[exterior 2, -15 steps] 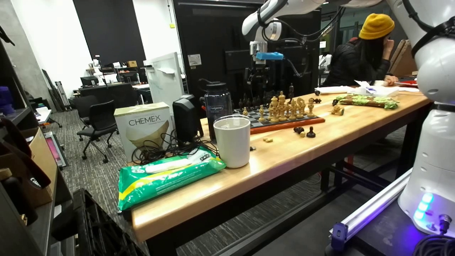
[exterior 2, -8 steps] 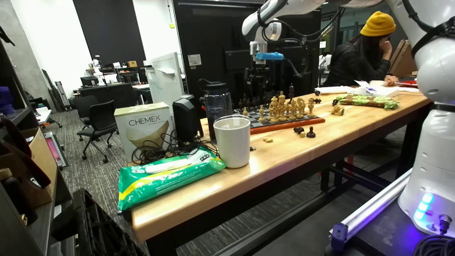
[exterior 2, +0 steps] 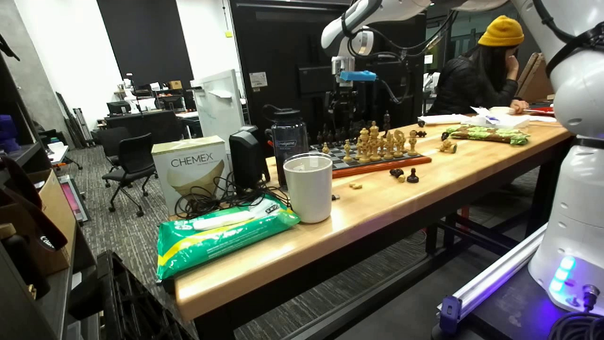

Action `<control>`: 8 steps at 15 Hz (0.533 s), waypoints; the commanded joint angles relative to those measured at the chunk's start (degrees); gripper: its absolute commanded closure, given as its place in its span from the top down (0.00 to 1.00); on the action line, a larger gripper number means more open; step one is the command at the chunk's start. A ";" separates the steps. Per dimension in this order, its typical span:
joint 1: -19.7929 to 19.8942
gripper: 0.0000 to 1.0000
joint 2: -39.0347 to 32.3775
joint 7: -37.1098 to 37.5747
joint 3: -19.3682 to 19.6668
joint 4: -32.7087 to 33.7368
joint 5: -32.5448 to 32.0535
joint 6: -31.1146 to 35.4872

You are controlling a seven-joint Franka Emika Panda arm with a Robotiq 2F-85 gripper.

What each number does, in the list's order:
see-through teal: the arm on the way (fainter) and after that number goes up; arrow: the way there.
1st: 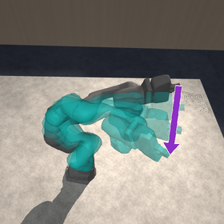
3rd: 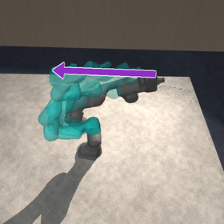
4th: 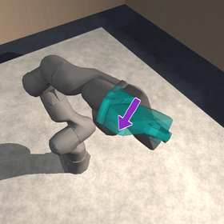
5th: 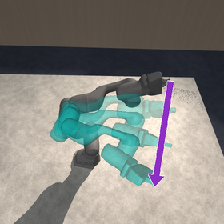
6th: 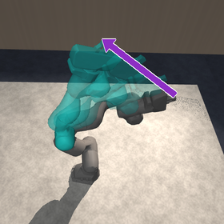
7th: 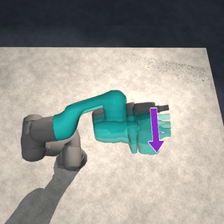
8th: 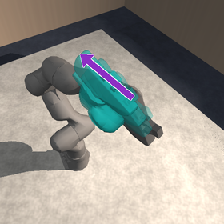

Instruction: Slightly move a chess piece

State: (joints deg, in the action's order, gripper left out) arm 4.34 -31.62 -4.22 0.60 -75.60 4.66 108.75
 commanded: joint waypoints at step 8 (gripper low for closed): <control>-0.09 1.00 -0.58 -0.41 -0.18 0.34 -0.32 -0.51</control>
State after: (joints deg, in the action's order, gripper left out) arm 4.32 -32.33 -4.29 0.51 -75.60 4.66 108.75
